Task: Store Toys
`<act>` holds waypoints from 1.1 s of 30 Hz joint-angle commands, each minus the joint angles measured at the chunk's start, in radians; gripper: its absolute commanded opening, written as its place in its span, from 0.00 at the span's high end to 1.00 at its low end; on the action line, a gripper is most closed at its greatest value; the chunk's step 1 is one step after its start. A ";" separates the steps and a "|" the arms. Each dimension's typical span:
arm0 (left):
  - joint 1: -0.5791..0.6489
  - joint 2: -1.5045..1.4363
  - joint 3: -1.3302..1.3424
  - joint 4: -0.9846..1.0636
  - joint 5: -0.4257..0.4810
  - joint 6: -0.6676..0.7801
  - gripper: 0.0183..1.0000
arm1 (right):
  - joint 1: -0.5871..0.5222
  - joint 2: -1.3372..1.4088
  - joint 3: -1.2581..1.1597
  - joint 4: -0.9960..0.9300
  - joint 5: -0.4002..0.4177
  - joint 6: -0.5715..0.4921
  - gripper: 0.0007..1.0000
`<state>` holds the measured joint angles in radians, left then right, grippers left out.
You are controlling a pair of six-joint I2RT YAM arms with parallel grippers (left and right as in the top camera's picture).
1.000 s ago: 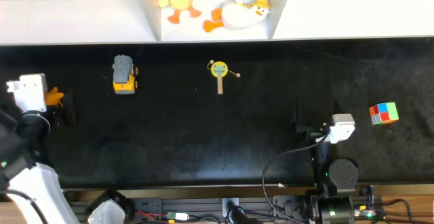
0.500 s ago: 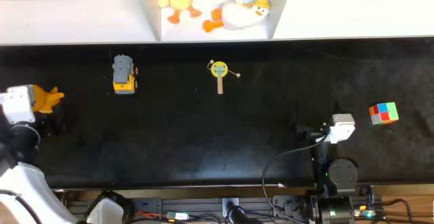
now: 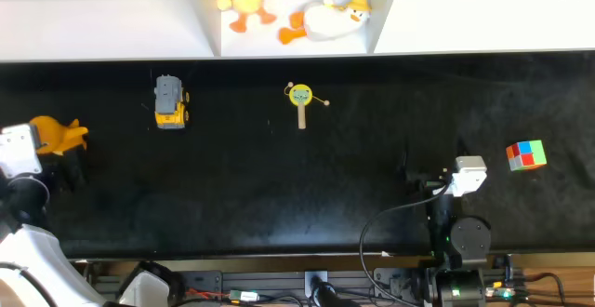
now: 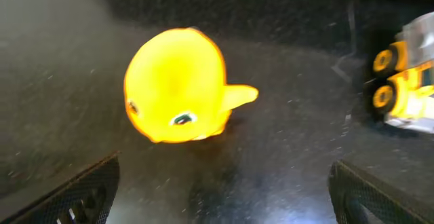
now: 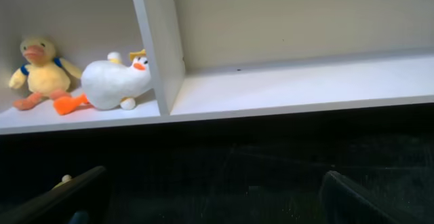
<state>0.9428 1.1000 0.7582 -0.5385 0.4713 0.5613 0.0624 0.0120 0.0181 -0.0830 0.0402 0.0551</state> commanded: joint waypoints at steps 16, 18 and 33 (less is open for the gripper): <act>0.005 0.107 0.061 0.145 -0.077 0.042 0.01 | 0.005 -0.008 -0.013 0.005 -0.006 -0.003 0.01; 0.005 0.130 0.081 0.149 -0.077 0.042 0.01 | 0.005 -0.008 -0.013 0.005 -0.006 -0.003 0.01; 0.005 0.257 0.149 0.111 -0.020 0.068 0.01 | 0.005 -0.008 -0.013 0.005 -0.006 -0.003 0.00</act>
<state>0.9428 1.3441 0.8776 -0.4255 0.4183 0.5995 0.0624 0.0120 0.0181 -0.0826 0.0402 0.0547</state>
